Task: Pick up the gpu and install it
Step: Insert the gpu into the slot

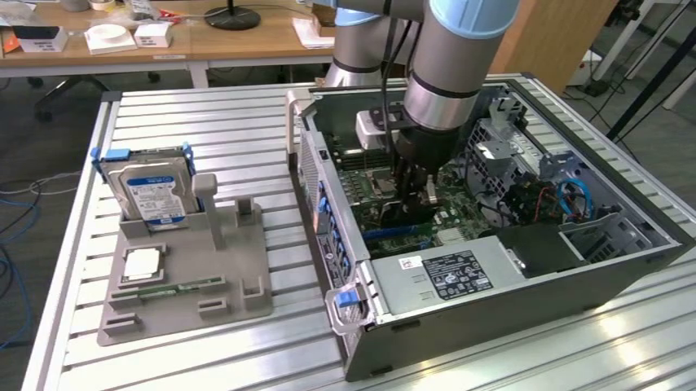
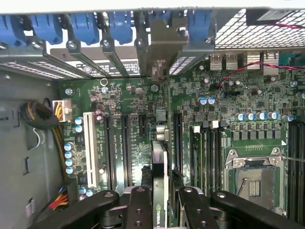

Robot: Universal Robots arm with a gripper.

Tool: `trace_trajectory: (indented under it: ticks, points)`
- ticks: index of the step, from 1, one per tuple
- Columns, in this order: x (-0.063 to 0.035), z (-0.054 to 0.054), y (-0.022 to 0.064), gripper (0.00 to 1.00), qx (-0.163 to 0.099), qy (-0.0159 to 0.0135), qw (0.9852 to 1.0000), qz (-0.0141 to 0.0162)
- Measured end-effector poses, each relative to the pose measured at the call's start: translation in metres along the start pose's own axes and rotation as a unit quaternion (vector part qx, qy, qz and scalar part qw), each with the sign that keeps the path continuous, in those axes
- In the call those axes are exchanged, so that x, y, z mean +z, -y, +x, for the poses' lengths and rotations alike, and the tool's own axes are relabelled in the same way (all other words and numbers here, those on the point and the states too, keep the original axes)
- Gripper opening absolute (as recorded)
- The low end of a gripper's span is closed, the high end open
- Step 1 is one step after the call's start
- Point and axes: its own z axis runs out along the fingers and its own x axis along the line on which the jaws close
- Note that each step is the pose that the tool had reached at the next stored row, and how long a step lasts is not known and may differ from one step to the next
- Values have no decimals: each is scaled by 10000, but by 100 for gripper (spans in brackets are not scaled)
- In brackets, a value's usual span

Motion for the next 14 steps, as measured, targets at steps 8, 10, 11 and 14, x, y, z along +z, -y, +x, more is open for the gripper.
trace_trajectory:
  ticks: [8,10,11,14]
  points:
    - [89,3,-3,26,-36,-1,10000,2]
    - [97,3,-11,26,-37,-2,10000,4]
    - [103,3,-13,26,-38,-2,10000,4]
    - [128,4,-18,26,-41,-3,10000,6]
